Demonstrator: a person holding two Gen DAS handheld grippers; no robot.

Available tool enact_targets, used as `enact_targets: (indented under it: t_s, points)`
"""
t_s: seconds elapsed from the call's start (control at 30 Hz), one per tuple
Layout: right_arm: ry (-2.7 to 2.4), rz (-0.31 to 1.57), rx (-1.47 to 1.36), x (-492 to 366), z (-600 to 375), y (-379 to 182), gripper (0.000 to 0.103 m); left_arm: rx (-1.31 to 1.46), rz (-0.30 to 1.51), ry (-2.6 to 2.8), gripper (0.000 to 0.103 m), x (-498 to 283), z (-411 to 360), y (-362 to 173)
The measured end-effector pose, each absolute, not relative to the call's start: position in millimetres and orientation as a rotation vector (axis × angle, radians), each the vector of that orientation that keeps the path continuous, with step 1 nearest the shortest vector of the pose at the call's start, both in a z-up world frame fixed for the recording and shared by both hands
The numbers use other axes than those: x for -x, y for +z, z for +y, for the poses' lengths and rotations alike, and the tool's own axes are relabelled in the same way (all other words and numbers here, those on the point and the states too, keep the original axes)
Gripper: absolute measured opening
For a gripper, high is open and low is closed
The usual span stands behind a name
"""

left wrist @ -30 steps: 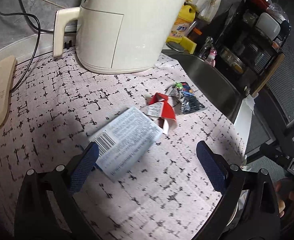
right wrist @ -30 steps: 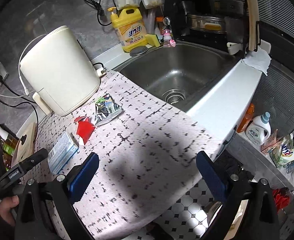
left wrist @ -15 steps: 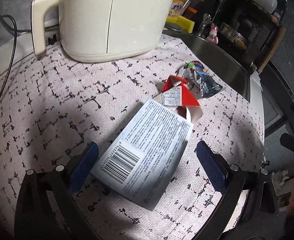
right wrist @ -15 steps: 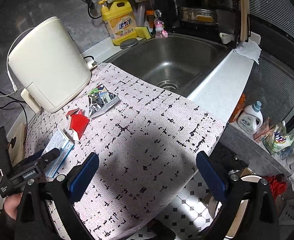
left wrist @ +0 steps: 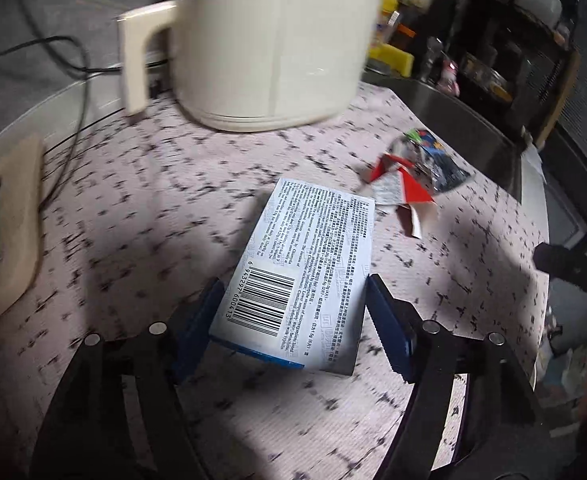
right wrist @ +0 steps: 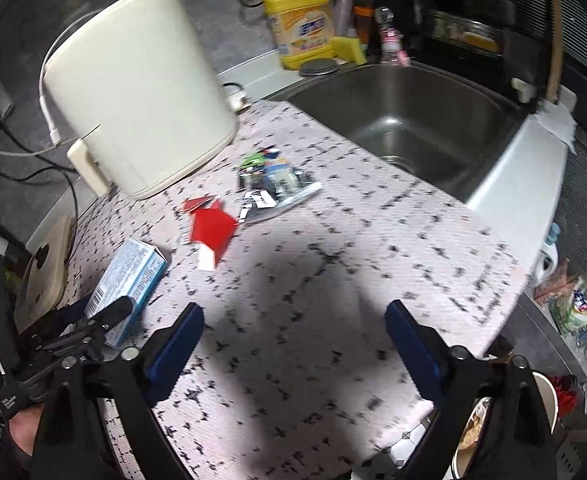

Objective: Collect trash
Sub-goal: 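Grasp the blue-white box with the left tool while the right tool grasps the red wrapper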

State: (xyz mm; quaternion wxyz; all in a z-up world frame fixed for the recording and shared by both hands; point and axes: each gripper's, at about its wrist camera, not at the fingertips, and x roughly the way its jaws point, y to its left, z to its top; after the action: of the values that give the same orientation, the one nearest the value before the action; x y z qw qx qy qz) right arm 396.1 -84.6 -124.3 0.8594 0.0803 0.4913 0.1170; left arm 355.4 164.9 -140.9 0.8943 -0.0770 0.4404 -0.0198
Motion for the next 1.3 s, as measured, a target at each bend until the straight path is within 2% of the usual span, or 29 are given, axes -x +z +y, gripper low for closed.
enact_targets:
  t_s: [0.13, 0.4, 0.5, 0.63, 0.67, 0.73, 1.3]
  points:
    - [0.338, 1.042, -0.131, -410.1, -54.8, -127.0, 0.072, 0.207, 0.901, 0.029, 0.072, -337.3, 193.3, -135.7]
    - [0.41, 1.06, -0.088, -441.6, -8.3, -139.0, 0.068, 0.296, 0.887, 0.184, 0.072, -296.1, 243.9, -133.9]
    - [0.414, 1.085, -0.092, -454.0, 1.8, -147.8, 0.064, 0.298, 0.878, 0.229, 0.072, -282.2, 253.5, -132.1]
    - [0.396, 1.123, -0.092, -463.3, 9.7, -161.6, 0.041, 0.326, 0.857, 0.276, 0.072, -263.5, 264.3, -130.4]
    - [0.392, 1.113, -0.084, -463.6, 12.0, -161.6, 0.027, 0.332, 0.858, 0.284, 0.072, -261.3, 265.1, -131.0]
    - [0.41, 1.125, -0.093, -465.2, 15.1, -163.8, 0.021, 0.341, 0.862, 0.303, 0.072, -252.7, 268.6, -133.0]
    - [0.515, 1.099, -0.105, -436.3, 15.4, -149.3, 0.019, 0.349, 0.808, 0.38, 0.072, -219.0, 247.3, -109.9]
